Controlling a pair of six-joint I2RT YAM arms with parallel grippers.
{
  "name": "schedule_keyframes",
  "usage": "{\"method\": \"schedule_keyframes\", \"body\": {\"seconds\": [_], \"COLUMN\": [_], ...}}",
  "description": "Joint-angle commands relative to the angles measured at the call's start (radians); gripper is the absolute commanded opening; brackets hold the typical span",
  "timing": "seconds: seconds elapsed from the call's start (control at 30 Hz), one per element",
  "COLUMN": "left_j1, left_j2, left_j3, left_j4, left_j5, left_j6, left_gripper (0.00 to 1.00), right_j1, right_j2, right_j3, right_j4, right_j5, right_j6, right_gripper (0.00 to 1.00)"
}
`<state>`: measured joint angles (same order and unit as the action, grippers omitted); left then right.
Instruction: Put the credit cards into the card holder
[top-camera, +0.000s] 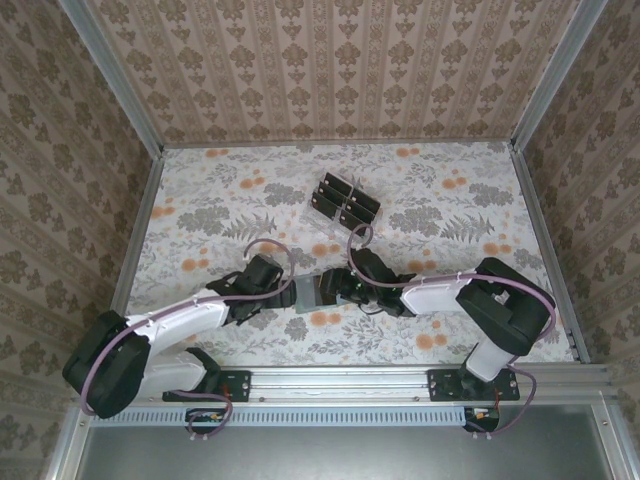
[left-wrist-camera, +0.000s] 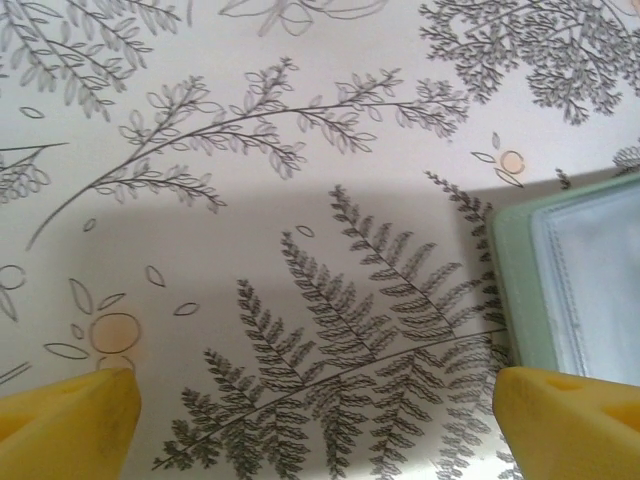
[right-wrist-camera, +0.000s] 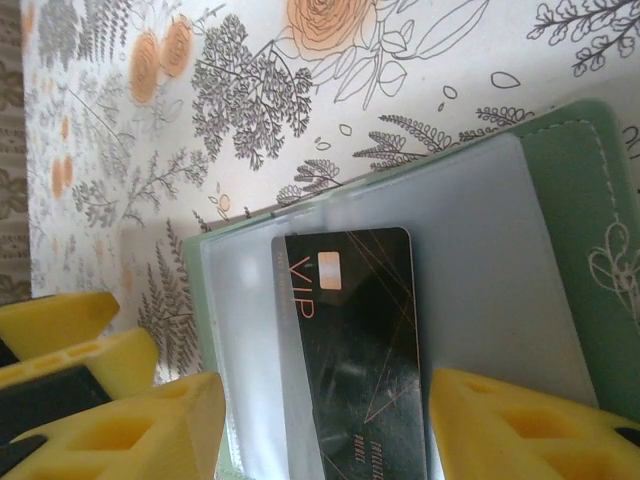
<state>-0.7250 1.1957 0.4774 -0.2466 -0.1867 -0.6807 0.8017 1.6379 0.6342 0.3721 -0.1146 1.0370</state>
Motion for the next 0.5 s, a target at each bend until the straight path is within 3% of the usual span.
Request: {"method": "schedule_keyframes", "body": {"seconds": [0.0,0.23,0.47], "left_j1": [0.013,0.017,0.016], "left_j2": [-0.001,0.043,0.121], "left_j3": [0.023,0.021,0.038], "left_j4": [-0.032,-0.023,-0.010], "left_j5": [0.010,0.020,0.029], "left_j6": [0.013,0.014,0.016], "left_gripper": [1.00,1.00,1.00], "right_j1": [-0.005,-0.006,-0.006], "right_j2": [0.013,0.063,0.098], "right_j3": [0.034,0.066,0.096], "right_j4": [-0.113,-0.113,-0.103], "right_j5": [-0.035,-0.059,-0.088], "right_j6": [-0.055,-0.058,-0.060], "right_gripper": [0.55,0.50,0.32]}}
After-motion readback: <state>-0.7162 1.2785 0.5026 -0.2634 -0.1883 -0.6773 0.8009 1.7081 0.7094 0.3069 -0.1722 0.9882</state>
